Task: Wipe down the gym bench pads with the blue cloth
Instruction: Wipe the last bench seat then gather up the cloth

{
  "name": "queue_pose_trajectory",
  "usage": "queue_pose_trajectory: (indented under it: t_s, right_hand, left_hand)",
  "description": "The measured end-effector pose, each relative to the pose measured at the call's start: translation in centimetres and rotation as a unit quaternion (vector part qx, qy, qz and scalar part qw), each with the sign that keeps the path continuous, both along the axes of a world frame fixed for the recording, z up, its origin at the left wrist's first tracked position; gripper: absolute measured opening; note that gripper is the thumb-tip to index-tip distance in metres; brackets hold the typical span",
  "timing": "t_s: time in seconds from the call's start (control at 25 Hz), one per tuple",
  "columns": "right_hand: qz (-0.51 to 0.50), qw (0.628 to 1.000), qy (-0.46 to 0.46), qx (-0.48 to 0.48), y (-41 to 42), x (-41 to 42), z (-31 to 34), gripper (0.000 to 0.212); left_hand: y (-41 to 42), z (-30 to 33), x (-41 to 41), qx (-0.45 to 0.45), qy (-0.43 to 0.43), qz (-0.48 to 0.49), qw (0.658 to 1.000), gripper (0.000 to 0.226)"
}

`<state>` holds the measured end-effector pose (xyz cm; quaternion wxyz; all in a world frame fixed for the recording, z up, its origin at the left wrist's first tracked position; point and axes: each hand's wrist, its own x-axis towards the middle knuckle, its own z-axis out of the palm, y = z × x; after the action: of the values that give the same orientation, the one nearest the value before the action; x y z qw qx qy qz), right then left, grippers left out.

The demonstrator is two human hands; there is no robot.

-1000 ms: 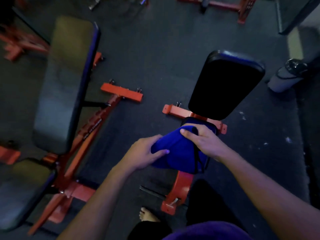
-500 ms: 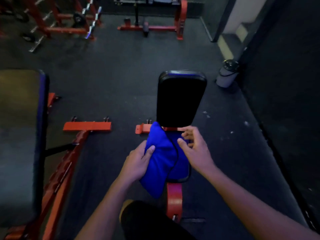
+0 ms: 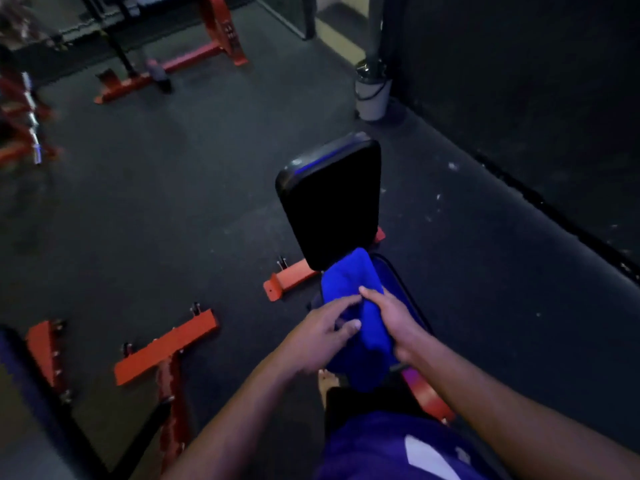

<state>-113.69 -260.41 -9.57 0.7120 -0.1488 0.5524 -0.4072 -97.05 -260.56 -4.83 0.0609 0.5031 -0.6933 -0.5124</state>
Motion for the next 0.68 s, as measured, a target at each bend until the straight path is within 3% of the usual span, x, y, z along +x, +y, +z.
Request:
queue_pose_trajectory:
  t_s: [0.16, 0.28, 0.44, 0.6, 0.68]
  right_hand:
    - [-0.084, 0.994, 0.064, 0.042, -2.3, 2.2, -1.4, 0.025]
    - [-0.148, 0.985, 0.071, 0.057, -3.3, 4.1, -2.5, 0.03]
    - [-0.281, 0.951, 0.103, 0.071, -1.8, 6.3, -3.3, 0.025]
    - [-0.395, 0.903, 0.142, 0.093, 0.2, 10.4, -4.7, 0.028]
    - [-0.44, 0.876, 0.159, 0.114, 0.8, 12.1, -5.9, 0.027]
  left_hand:
    - [-4.6, -1.0, 3.5, -0.095, -0.072, -0.119, 0.986, 0.041]
    - [-7.9, -1.8, 5.6, -0.155, -0.145, -0.246, 0.946, 0.046]
    - [-13.9, -2.0, 7.9, -0.366, -0.228, -0.435, 0.79, 0.063]
    - [-19.9, -2.4, 11.1, -0.475, -0.246, -0.548, 0.644, 0.077]
    - [-22.4, -1.9, 10.5, -0.51, -0.223, -0.577, 0.598, 0.079]
